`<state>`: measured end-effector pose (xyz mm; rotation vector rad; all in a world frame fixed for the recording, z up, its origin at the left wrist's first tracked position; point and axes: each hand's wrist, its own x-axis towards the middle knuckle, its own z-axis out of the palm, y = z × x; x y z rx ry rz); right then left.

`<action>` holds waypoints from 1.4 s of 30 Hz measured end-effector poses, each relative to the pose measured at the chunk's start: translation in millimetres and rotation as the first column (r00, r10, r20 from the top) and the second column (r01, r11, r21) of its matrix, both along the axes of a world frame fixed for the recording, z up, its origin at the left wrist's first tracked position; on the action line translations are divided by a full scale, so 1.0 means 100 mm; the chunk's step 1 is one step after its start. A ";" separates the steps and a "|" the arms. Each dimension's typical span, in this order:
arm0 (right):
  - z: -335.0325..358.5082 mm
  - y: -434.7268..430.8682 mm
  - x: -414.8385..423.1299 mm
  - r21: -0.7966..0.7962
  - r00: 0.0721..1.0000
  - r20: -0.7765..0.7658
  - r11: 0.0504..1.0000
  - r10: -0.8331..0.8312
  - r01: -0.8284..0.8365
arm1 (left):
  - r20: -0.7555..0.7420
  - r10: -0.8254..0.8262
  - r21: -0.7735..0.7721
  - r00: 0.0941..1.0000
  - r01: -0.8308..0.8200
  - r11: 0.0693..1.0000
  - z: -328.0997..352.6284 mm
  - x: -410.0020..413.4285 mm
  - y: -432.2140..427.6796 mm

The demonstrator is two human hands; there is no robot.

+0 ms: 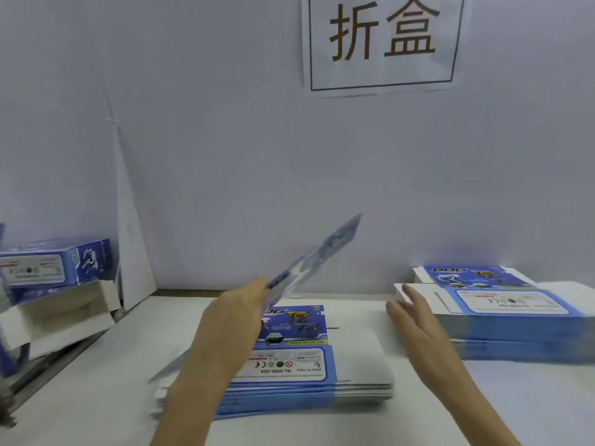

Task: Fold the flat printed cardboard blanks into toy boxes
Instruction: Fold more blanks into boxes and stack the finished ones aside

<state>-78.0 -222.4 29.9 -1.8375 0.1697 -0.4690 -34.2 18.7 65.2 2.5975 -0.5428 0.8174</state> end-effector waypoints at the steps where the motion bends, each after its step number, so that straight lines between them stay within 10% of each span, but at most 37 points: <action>1: 0.01 0.03 -0.01 -0.017 1.000 -0.009 1.000 0.020 -0.020 | 0.102 -0.025 -0.115 0.994 0.037 0.993 0.03 -0.02 0.01; 6: 0.20 0.21 -0.01 0.002 0.990 0.042 0.991 0.136 -0.136 | 0.203 -0.167 -0.714 0.965 0.263 0.649 0.20 -0.14 -0.06; 12: 0.59 0.28 -0.05 0.131 0.924 0.353 0.970 0.145 -0.203 | 0.190 -0.322 -0.886 0.928 0.303 0.351 0.39 -0.12 -0.18; 27: 0.60 0.33 -0.16 0.029 0.930 0.353 0.992 0.104 -0.122 | 0.080 -0.353 -0.891 0.932 0.225 0.394 0.33 -0.14 -0.38; 34: 0.55 0.51 -0.15 0.071 0.929 0.224 0.946 0.293 -0.315 | 0.110 -0.454 -0.844 0.884 0.325 0.428 0.30 -0.27 -0.57; 42: 0.60 0.06 -0.23 0.220 0.866 -0.039 0.850 0.499 -0.479 | -0.177 -0.613 -0.897 0.770 0.130 0.422 0.32 -0.11 -0.13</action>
